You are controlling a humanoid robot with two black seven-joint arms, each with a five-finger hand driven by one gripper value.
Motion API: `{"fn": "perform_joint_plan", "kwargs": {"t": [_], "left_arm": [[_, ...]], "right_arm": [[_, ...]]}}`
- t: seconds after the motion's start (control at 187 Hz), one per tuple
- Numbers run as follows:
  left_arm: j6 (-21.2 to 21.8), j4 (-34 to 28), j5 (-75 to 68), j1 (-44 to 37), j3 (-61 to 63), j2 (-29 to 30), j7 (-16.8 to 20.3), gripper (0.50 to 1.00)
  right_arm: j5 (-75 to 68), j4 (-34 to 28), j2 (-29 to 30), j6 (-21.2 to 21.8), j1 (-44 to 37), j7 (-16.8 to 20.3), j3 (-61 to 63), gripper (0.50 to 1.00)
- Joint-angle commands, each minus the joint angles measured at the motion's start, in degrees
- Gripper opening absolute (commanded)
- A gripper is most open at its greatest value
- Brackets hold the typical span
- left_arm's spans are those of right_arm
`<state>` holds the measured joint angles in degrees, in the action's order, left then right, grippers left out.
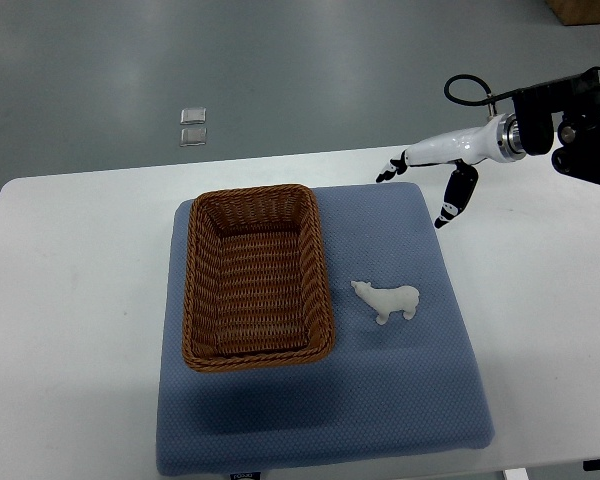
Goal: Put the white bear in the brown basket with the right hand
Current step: 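Swing the right hand over the cushion toward the white bear, then lower the open right hand down around the white bear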
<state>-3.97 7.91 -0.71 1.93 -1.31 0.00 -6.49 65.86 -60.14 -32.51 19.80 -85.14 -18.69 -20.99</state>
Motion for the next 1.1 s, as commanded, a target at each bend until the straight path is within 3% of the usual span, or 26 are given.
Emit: {"fn": "perform_joint_plan", "kwargs": {"t": [0.0,0.213,0.379,0.651,0.731,1.094], "left_arm": [[0.0,0.0,0.0,0.0,0.0,0.0,0.0,1.0],[0.0,0.0,0.0,0.0,-0.1,0.0,0.0,1.0],[0.0,0.0,0.0,0.0,-0.1,0.0,0.0,1.0],[0.0,0.0,0.0,0.0,-0.1,0.0,0.0,1.0],[0.0,0.0,0.0,0.0,-0.1,0.0,0.0,1.0],[0.0,-0.1,0.0,0.0,-0.2,0.0,0.0,1.0]], "right_arm": [[0.4,-2.8,-1.7,4.8,-2.3,0.0,0.1,0.921],[-1.4,-6.7,-3.6,8.4,-3.8,-0.2,1.1,0.921],[-7.6,-11.3,-4.5,8.0,-2.9,0.8,2.4,0.921],[-21.5,-11.5,-5.5,3.1,0.3,15.1,2.0,0.913],[-22.4,-11.5,-5.5,0.9,2.1,17.1,2.0,0.913],[-22.4,-17.9,-5.3,0.1,4.1,17.3,2.4,0.913]]}}
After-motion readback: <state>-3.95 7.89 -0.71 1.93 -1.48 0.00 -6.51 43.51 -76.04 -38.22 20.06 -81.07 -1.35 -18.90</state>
